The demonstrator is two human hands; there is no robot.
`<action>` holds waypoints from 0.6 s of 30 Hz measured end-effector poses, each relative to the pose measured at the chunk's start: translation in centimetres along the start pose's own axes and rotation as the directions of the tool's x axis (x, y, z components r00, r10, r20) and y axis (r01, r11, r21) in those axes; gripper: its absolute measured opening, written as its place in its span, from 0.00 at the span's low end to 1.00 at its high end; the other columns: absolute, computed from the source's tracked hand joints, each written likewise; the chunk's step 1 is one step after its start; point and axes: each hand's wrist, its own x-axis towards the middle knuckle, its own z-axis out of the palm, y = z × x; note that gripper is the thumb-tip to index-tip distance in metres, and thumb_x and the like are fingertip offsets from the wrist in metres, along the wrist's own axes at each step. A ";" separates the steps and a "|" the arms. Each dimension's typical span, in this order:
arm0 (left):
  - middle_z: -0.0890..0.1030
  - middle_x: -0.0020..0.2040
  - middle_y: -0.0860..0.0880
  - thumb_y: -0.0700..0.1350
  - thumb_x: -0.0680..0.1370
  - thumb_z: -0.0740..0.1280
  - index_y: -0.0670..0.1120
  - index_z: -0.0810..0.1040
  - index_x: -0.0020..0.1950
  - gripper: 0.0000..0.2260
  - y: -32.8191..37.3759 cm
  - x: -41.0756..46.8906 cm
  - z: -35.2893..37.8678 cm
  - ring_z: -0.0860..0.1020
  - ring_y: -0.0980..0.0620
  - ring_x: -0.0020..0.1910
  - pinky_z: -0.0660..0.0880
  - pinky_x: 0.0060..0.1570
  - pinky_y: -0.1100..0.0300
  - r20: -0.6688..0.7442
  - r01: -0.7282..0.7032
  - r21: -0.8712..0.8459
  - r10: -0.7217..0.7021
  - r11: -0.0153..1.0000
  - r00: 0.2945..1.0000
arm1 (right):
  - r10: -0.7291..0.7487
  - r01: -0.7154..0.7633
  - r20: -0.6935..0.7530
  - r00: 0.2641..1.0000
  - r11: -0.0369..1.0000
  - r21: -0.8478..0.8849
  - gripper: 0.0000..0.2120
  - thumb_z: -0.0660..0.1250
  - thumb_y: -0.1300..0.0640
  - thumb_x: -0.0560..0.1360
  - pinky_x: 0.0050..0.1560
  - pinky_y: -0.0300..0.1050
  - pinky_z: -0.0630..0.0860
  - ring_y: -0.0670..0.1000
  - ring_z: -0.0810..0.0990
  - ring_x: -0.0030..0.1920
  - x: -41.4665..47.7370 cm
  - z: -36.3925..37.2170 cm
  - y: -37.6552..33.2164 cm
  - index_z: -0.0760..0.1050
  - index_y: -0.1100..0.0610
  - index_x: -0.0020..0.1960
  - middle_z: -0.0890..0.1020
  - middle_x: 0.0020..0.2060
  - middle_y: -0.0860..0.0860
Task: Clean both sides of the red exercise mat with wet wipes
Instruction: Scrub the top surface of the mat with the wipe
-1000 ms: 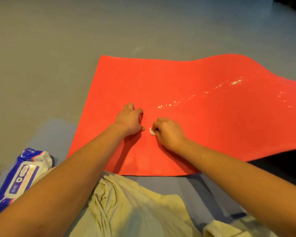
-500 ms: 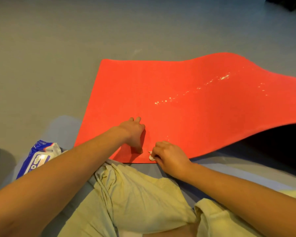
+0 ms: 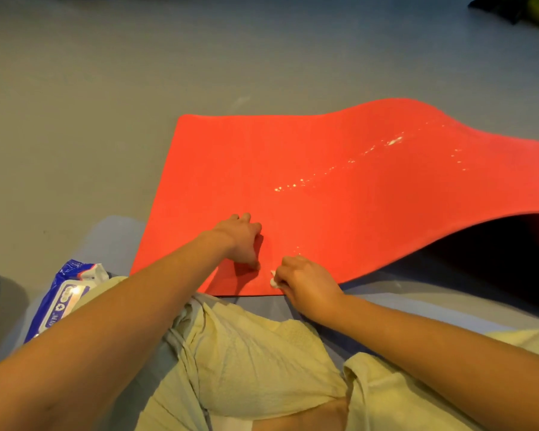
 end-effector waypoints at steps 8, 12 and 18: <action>0.71 0.67 0.43 0.60 0.59 0.86 0.48 0.69 0.73 0.48 0.2 2.0 -0.4 0.71 0.40 0.69 0.76 0.63 0.46 -0.066 0.073 -0.048 -0.076 0.996 0.995 | 0.179 -0.179 -0.011 0.984 0.983 -0.026 0.05 0.68 0.60 0.74 0.41 0.49 0.70 0.59 0.79 0.49 6.5 -1.0 2.1 0.82 0.53 0.46 0.80 0.45 0.53; 0.64 0.76 0.42 0.61 0.58 0.86 0.50 0.63 0.80 0.56 -0.4 2.5 -0.2 0.65 0.40 0.75 0.72 0.70 0.45 -0.034 0.044 -0.042 -0.045 0.998 0.998 | 0.314 -0.314 -0.011 0.949 0.948 -0.058 0.06 0.68 0.60 0.74 0.41 0.48 0.69 0.60 0.80 0.50 10.2 -1.8 3.5 0.82 0.54 0.47 0.81 0.47 0.54; 0.71 0.69 0.45 0.65 0.67 0.80 0.54 0.72 0.75 0.40 -1.8 4.8 -2.1 0.73 0.40 0.68 0.73 0.66 0.51 -0.057 0.030 -0.117 -0.037 0.993 0.998 | 0.184 -0.177 0.063 0.981 0.979 -0.097 0.06 0.66 0.54 0.79 0.41 0.48 0.69 0.58 0.80 0.50 5.3 -1.6 1.7 0.81 0.55 0.49 0.80 0.48 0.52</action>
